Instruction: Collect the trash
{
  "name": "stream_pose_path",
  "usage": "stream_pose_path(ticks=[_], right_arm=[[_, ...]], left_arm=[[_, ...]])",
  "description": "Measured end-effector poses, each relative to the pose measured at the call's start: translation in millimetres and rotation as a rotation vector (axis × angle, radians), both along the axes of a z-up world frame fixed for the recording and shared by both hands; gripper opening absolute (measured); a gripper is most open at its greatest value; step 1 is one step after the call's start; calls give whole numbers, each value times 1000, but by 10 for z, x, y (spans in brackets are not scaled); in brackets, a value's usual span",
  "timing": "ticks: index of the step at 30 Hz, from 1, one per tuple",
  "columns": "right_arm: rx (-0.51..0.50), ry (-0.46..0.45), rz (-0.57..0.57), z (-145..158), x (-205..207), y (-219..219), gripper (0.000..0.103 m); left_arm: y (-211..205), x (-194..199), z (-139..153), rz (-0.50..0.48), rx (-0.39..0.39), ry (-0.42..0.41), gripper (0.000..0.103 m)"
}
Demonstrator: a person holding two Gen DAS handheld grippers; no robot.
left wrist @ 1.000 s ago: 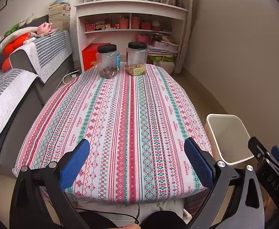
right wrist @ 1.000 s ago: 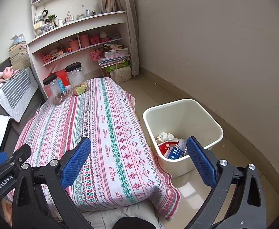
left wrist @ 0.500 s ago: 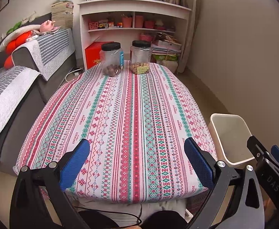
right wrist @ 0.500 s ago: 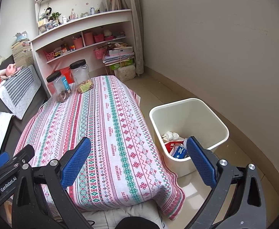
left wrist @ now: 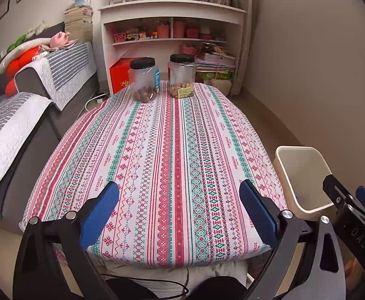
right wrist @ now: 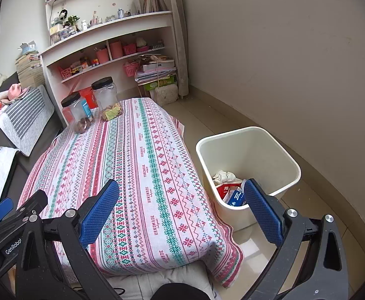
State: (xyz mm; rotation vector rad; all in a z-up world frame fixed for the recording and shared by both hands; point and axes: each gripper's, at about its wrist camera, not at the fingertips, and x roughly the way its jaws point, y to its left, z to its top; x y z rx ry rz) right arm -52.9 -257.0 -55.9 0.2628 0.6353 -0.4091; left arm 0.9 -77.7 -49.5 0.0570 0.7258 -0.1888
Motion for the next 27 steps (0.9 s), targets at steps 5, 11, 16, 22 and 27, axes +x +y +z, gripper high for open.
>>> stream_pose_path(ticks=[5,11,16,22,27], right_arm=[[7,5,-7,-23,6,-12,96],[9,7,-8,-42,11,-21,96],[11,12,-13,-69,20,-24,96],[1,14,-22,-100,44,1,96],[-2,21,-26,-123,76,14,96]], left_arm=[[-15,9,-46,-14,-3,12,92],[-38,7,-70,-33,-5,6,91],[-44,11,-101,-37,-4,14,90],[-11,27,-87,-29,-33,25,91],[17,33,-70,-11,-44,25,94]])
